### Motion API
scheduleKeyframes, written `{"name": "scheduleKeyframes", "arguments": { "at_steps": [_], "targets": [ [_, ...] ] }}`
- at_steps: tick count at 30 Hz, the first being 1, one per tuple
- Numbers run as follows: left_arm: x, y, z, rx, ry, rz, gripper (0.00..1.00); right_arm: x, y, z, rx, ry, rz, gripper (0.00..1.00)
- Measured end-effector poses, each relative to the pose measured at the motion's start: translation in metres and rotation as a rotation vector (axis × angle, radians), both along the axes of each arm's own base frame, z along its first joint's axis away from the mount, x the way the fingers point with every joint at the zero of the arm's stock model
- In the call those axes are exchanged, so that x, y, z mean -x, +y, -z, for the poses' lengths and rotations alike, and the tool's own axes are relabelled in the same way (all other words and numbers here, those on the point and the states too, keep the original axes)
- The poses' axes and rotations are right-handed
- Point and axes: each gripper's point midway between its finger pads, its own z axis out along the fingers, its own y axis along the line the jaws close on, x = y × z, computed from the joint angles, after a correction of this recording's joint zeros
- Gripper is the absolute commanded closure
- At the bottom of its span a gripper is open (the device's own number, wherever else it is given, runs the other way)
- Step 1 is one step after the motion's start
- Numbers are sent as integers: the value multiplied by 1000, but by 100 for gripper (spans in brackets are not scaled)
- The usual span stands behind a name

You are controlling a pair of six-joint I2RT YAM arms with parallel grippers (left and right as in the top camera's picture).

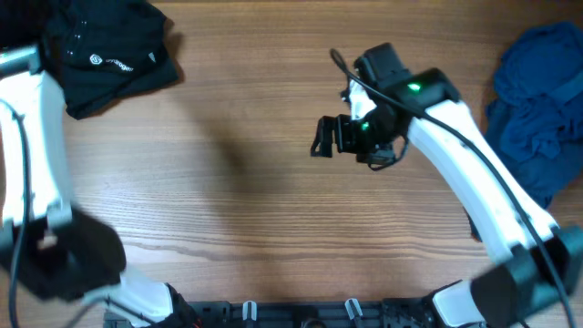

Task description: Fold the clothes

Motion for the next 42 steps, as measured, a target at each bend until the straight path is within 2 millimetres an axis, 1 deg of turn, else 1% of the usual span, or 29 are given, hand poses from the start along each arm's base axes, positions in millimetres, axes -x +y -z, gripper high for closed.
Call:
{"name": "scheduleKeyframes", "arguments": {
  "at_steps": [2,4,6,9,10,11,15,17,19,21,22,23,26,28,30,32,33,35,37,40,41,42],
  "targets": [
    [25,-12,-7,30,57,19,0,2,-5,-15,3,-52,15,0],
    [47,-21,-13,46,94,31,0,6,-11,-25,10,-81,28,0],
    [75,-35,-23,56,130,60,0,10,-18,-33,29,-103,52,0],
    [127,-60,-36,58,183,113,0,20,-33,-46,65,-132,102,0],
    [141,-67,-40,57,190,124,0,24,-36,-51,68,-142,109,0],
    [159,-75,-45,57,199,135,0,30,-40,-55,75,-146,118,0],
    [221,-99,-49,65,251,159,0,54,-55,-73,83,-179,130,0],
    [245,-109,-50,49,266,178,0,67,-62,-80,76,-206,134,0],
    [261,-116,-51,26,269,196,0,78,-67,-86,64,-235,138,0],
    [281,-124,-54,-3,260,214,0,93,-74,-91,42,-282,143,0],
    [288,-127,-56,-12,252,219,0,100,-77,-94,33,-302,145,0],
    [297,-130,-58,-24,243,222,0,109,-81,-98,13,-340,151,0],
    [322,-139,-66,-63,195,229,0,128,-89,-107,-37,-429,166,0],
    [339,-147,-67,-92,163,242,0,137,-93,-114,-75,-499,175,0],
    [352,-156,-63,-120,142,273,0,143,-95,-119,-113,-567,184,0],
    [360,-165,-53,-137,138,323,0,143,-96,-124,-144,-629,193,0],
    [361,-170,-43,-143,144,361,0,143,-97,-124,-154,-658,199,0],
    [358,-178,-26,-147,144,424,0,141,-99,-122,-159,-689,209,0],
    [350,-182,-9,-152,136,475,0,135,-99,-122,-163,-725,225,0],
    [338,-182,9,-157,133,508,0,125,-103,-123,-145,-756,249,0],
    [332,-182,22,-142,152,524,0,124,-104,-122,-137,-760,256,0],
    [329,-181,27,-137,159,527,0,123,-106,-122,-128,-764,263,0]
  ]
}}
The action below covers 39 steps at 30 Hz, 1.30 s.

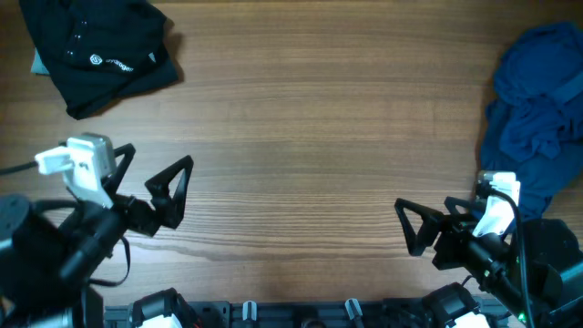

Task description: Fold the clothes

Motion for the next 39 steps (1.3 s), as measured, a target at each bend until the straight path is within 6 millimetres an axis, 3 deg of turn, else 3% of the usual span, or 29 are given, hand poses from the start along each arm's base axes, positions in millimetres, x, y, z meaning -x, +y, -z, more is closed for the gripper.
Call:
{"name": "scheduleKeyframes", "arguments": {
  "at_steps": [3,14,33,39],
  "targets": [
    [-10,2,17,20,54,9,0,-3,-5,1,18,-5,28,0],
    [-41,11,47,73,199,16,0,-5,-9,1,31,-10,50,0],
    [-69,21,81,122,345,15,0,-6,-11,1,36,-13,58,0],
    [-74,22,89,133,376,15,0,-6,-38,13,107,26,191,0]
  ]
}}
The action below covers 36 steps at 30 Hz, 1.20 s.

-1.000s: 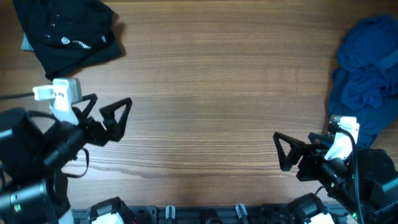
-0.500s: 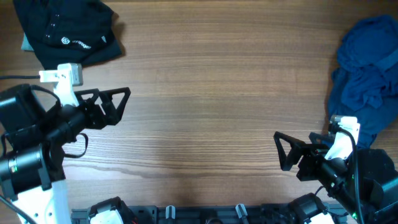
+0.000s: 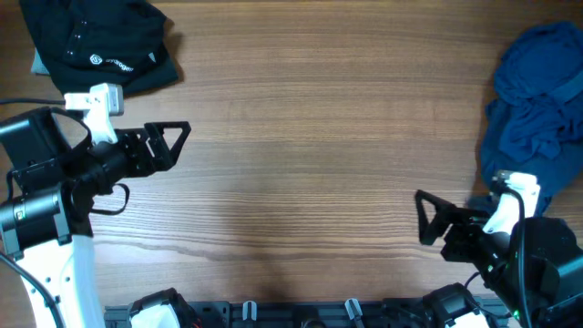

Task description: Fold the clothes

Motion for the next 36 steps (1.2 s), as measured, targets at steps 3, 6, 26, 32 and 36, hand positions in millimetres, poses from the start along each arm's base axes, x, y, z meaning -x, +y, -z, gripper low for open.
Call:
{"name": "scheduleKeyframes", "arguments": {
  "at_steps": [3,6,26,32,36],
  "targets": [
    [-1,0,2,3,8,0,0,-1,-14,1,6,-7,78,0],
    [-1,0,2,3,9,0,0,-9,-27,-5,1,-95,152,0],
    [-2,0,3,9,10,5,0,-67,-14,38,293,-731,-51,0],
    [-2,0,3,9,10,5,0,-68,-14,37,292,-857,-31,0],
    [-2,0,3,9,10,5,0,-69,-14,44,296,-864,-31,0]
  ]
}}
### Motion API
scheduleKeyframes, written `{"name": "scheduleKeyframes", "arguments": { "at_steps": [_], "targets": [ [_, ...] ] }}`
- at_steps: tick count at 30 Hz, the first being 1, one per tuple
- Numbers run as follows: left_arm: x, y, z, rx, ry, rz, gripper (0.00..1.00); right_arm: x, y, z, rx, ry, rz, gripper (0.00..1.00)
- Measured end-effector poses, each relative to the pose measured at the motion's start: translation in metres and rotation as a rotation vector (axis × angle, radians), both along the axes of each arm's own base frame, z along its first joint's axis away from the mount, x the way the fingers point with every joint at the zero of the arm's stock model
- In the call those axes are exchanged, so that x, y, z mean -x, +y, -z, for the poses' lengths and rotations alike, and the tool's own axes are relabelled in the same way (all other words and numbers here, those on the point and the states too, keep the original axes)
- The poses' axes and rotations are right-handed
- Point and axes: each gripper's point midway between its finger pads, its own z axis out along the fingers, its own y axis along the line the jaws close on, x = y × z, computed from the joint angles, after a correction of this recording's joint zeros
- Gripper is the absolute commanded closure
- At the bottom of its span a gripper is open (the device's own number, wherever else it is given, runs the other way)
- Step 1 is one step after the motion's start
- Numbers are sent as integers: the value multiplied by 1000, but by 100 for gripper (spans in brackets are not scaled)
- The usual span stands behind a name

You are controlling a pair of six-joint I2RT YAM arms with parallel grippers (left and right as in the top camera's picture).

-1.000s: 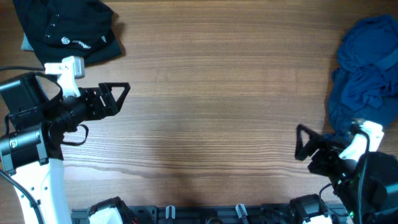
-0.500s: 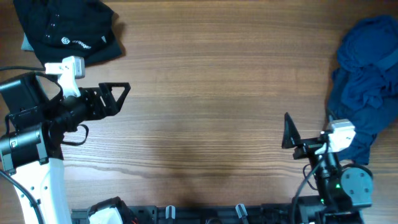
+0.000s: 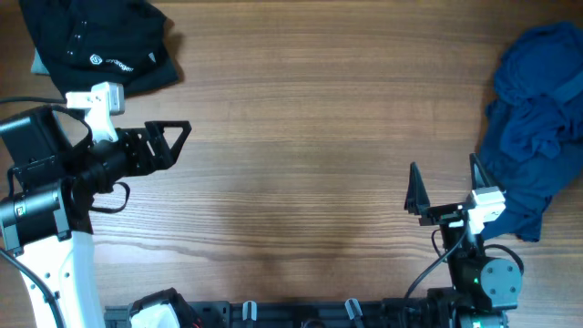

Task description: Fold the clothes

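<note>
A black garment point(image 3: 100, 50) with a small white logo lies folded at the back left corner. A crumpled blue garment point(image 3: 537, 109) is heaped along the right edge. My left gripper point(image 3: 185, 130) hovers over the left middle of the table, in front of the black garment, and is seen side-on. Its fingers overlap, so the gap is hidden. My right gripper point(image 3: 444, 179) stands open and empty near the front right. It points toward the back, just left of the blue heap's lower edge.
The wooden table point(image 3: 301, 137) shows bare boards between the two garments. The left arm's white link point(image 3: 55, 264) runs along the front left edge. The arm bases and a black rail point(image 3: 301, 314) sit at the front edge.
My right gripper pointed left at the front right corner. It now sits slightly further back with its open fingers pointing toward the back. The left arm and both garments have not moved.
My right gripper was over the back middle of the table, with the black garment folded at the back left. Then both grippers were at the front corners, open and empty. The left one then stood at the left middle, and now the right one stands beside the blue heap.
</note>
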Motion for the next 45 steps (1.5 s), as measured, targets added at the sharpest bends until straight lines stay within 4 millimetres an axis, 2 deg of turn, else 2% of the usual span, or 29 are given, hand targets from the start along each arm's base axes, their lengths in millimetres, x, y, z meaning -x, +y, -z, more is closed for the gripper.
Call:
{"name": "scheduleKeyframes", "arguments": {
  "at_steps": [12,15,21,24,26,28,45],
  "targets": [
    [0,0,0,0,0,0,0,-4,-9,13,1,-17,38,0],
    [0,0,0,0,0,0,0,-6,-10,23,2,5,42,0],
    [0,0,0,0,0,0,0,-9,-26,32,2,30,107,0],
    [0,0,0,0,0,0,0,-10,-34,45,2,83,138,0],
    [0,0,0,0,0,0,0,-11,-36,62,1,150,143,0],
    [0,0,0,0,0,0,0,-11,-35,69,0,177,138,0],
    [0,0,0,0,0,0,0,-11,-34,68,1,177,131,0]
  ]
}}
